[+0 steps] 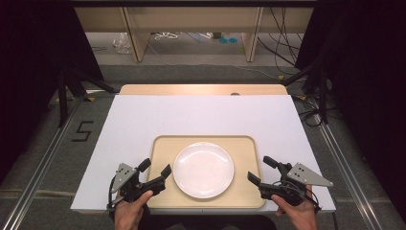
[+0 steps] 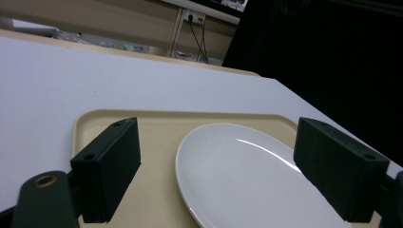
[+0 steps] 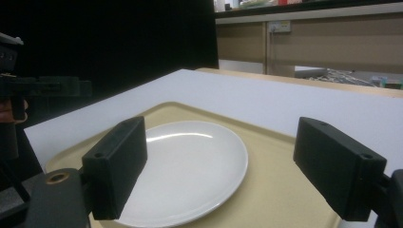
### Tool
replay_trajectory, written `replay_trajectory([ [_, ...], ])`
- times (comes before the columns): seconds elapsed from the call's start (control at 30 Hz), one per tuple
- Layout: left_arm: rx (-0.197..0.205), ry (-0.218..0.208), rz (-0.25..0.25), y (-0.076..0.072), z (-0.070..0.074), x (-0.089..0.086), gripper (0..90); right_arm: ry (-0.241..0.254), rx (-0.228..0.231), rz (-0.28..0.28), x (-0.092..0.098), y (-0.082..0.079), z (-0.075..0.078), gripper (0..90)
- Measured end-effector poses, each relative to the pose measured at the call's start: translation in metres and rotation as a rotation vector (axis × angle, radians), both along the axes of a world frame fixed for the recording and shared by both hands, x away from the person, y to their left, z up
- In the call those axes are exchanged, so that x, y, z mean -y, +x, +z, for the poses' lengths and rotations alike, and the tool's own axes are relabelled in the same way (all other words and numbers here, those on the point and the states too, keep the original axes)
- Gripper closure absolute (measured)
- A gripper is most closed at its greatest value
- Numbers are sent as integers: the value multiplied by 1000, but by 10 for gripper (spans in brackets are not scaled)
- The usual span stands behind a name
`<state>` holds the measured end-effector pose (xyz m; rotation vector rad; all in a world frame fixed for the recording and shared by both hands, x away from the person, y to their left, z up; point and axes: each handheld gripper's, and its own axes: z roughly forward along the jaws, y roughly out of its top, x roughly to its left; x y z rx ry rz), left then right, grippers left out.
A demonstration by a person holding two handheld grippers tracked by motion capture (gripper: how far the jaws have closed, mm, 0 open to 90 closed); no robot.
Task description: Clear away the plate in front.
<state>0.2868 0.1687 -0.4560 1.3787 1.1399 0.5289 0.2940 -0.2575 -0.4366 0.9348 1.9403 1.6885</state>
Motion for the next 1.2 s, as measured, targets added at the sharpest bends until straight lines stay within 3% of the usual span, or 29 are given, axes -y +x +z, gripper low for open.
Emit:
replay_trajectory([
  [0.17,20,59,-28,-4,-5,-4,151,-6,-3,4,0,0,0,188],
  [0.33,50,88,-29,-7,-2,-8,151,-10,-4,-11,0,-2,1,180],
  [0.43,58,76,-27,-9,-1,-7,151,-8,-7,-8,0,-2,1,170],
  [0.47,63,84,-31,-9,0,-7,151,-7,-19,-11,-1,-3,1,167],
  [0.6,69,121,-15,-9,0,-9,152,-9,3,-16,-1,-2,1,156],
  [1.0,79,120,-28,-11,1,-8,152,-12,6,-14,-1,-2,1,155],
  [1.2,70,100,-22,-10,-1,-5,153,-16,5,-17,0,-2,1,155],
])
